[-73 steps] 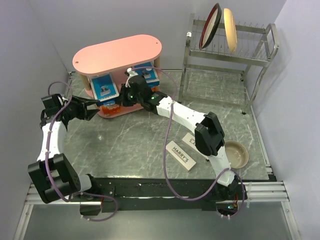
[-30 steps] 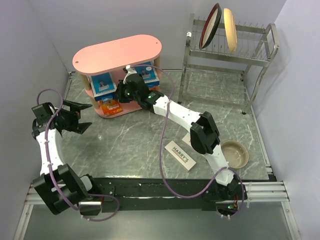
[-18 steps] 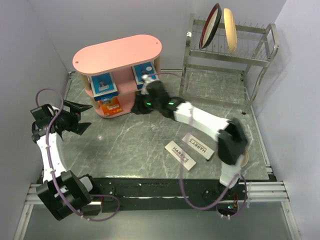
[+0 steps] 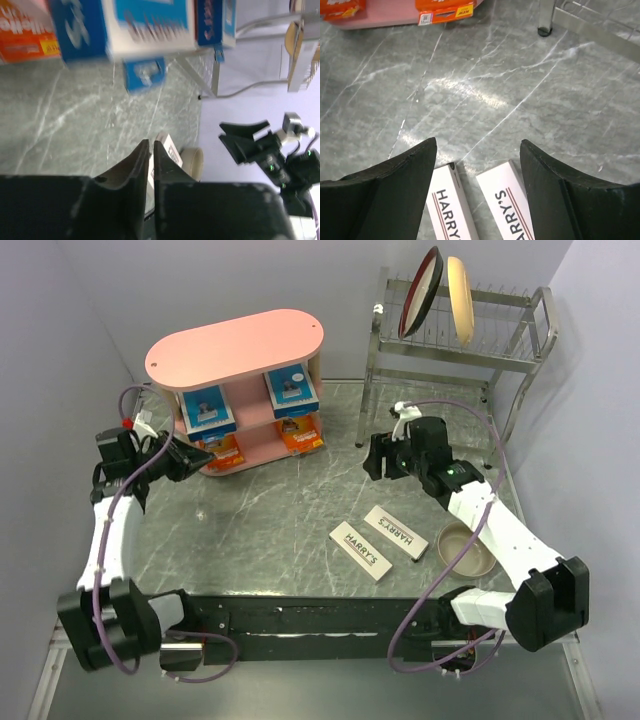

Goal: Place and organize the shaving razors onto the shelf

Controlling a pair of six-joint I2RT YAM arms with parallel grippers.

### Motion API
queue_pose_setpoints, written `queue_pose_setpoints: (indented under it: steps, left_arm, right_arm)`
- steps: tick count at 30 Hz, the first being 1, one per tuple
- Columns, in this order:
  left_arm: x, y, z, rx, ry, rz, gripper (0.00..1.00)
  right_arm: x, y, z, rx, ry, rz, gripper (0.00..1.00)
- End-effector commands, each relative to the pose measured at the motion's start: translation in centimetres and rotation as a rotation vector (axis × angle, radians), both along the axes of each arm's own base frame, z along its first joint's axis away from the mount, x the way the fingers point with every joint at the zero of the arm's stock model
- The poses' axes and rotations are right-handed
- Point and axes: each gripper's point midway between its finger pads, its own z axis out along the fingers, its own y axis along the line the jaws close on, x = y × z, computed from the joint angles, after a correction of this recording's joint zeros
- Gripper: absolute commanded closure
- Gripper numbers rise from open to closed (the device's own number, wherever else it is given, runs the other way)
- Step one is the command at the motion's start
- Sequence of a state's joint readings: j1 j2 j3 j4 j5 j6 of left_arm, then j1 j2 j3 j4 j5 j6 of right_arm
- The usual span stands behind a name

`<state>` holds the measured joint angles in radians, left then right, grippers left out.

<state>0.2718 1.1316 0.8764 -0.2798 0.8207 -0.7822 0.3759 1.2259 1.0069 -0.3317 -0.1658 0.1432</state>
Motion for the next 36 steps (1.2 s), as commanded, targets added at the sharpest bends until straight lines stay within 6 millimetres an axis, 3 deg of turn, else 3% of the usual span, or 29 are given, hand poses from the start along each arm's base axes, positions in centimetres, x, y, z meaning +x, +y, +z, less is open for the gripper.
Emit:
queue_pose_setpoints:
  steps: [1, 13, 17, 19, 20, 22, 23, 24, 25, 26, 28, 29, 32, 36]
  left_arm:
    - [3.5, 0.8, 2.4, -0.006, -0.103, -0.009, 0.92]
    - [7.8, 2.2, 1.6, -0.090, -0.054, 0.035, 0.93]
    - [7.4, 2.0, 1.4, -0.100, -0.036, 0.023, 0.91]
    - [5.9, 1.3, 1.8, -0.104, -0.034, -0.013, 0.87]
    - [5.2, 1.0, 1.4, -0.096, -0.036, -0.029, 0.85]
    - [3.4, 0.4, 2.2, -0.087, -0.055, -0.051, 0.68]
    - [2.4, 0.2, 1.2, -0.078, -0.014, -0.055, 0.56]
    - [1.7, 0.0, 1.0, -0.068, 0.001, -0.057, 0.30]
    - [0.8, -0.1, 1.4, -0.051, -0.011, -0.056, 0.18]
    - [-0.1, -0.3, 0.3, -0.044, 0.022, -0.057, 0.04]
    - [-1.2, -0.5, -0.3, -0.034, 0.042, -0.048, 0.01]
    - [-1.9, -0.5, -1.8, -0.043, 0.099, -0.029, 0.01]
    - [-3.3, -0.9, -3.4, -0.077, 0.143, -0.001, 0.01]
    - [-4.0, -0.9, -3.0, -0.061, 0.111, 0.005, 0.01]
  right_arm:
    - [0.1, 0.2, 3.1, 0.059, -0.091, 0.016, 0.26]
    - [0.1, -0.9, 2.0, 0.075, -0.063, -0.017, 0.26]
    - [0.1, -0.7, 2.0, 0.072, -0.061, 0.002, 0.26]
    - [-0.1, -0.4, 2.0, 0.051, -0.072, 0.054, 0.25]
    - [-1.0, 0.7, 2.1, 0.070, -0.065, 0.140, 0.25]
    - [-2.1, 1.6, 0.8, 0.039, -0.036, 0.230, 0.18]
    - [-2.5, 1.8, 0.1, 0.022, -0.019, 0.243, 0.15]
    - [-3.3, 1.5, -1.4, -0.032, 0.008, 0.273, 0.12]
    - [-4.0, 2.1, -2.5, -0.055, 0.034, 0.310, 0.10]
    - [-4.5, 2.2, -3.4, -0.078, 0.050, 0.334, 0.09]
    - [-5.6, 2.1, -5.4, -0.172, 0.070, 0.392, 0.04]
    - [-6.9, 3.1, -6.2, -0.212, 0.068, 0.460, 0.02]
    - [-9.4, 4.3, -8.5, -0.351, 0.069, 0.611, 0.00]
    - [-11.1, 4.0, -12.1, -0.448, 0.178, 0.660, 0.00]
